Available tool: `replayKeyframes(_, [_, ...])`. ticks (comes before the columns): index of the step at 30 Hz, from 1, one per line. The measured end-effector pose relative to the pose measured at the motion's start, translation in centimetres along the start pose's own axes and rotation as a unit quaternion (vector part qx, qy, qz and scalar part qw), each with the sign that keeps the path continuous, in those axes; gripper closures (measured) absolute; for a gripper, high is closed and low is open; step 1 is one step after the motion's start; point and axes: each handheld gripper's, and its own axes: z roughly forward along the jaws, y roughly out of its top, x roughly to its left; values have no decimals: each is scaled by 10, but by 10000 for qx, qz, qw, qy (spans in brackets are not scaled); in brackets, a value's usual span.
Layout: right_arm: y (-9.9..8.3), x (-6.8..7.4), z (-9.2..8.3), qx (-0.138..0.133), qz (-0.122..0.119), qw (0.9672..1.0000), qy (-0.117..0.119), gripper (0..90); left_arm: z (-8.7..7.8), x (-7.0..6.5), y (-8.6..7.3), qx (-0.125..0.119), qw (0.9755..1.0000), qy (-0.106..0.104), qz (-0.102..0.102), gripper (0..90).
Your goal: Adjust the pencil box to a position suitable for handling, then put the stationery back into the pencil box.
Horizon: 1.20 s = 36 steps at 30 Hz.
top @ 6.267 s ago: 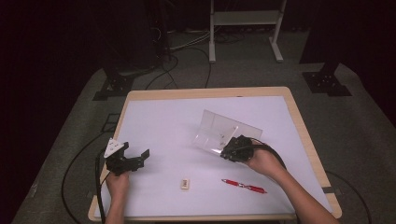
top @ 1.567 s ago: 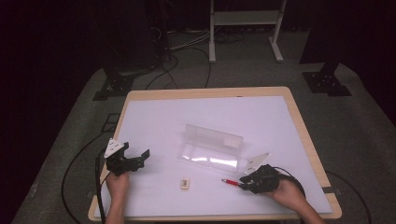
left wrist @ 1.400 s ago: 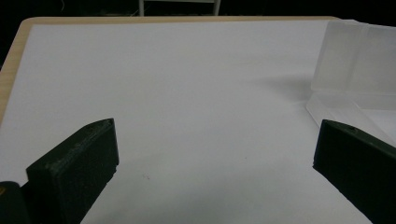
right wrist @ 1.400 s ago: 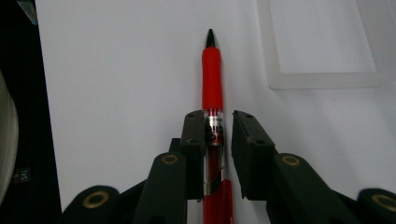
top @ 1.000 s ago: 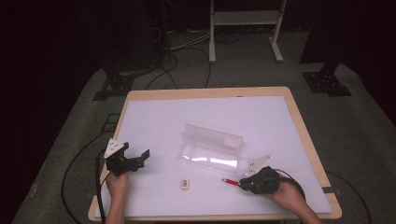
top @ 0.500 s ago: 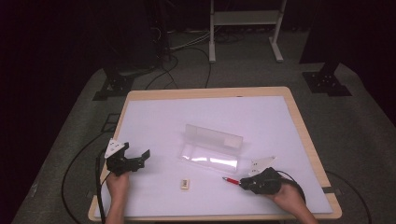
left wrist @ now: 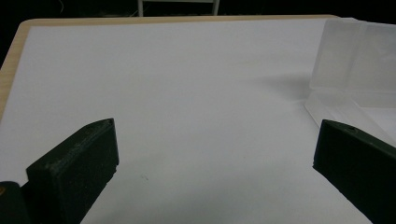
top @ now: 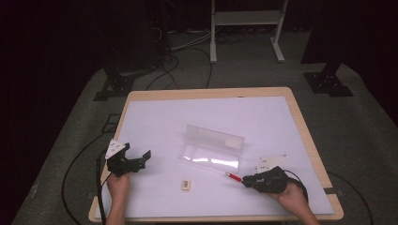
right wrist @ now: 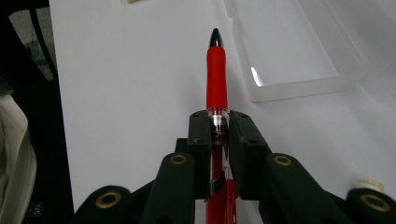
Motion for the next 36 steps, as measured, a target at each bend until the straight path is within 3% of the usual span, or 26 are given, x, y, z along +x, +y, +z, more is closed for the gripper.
replayKeyframes(17, [13,-3,-10,-85,0,10000,37,788,0,0,0,-9,10000,-6,-8,0])
replayKeyframes(36, [61,-9,-19,-36,-136,9999,22,788,0,0,0,-10,10000,-6,-18,0])
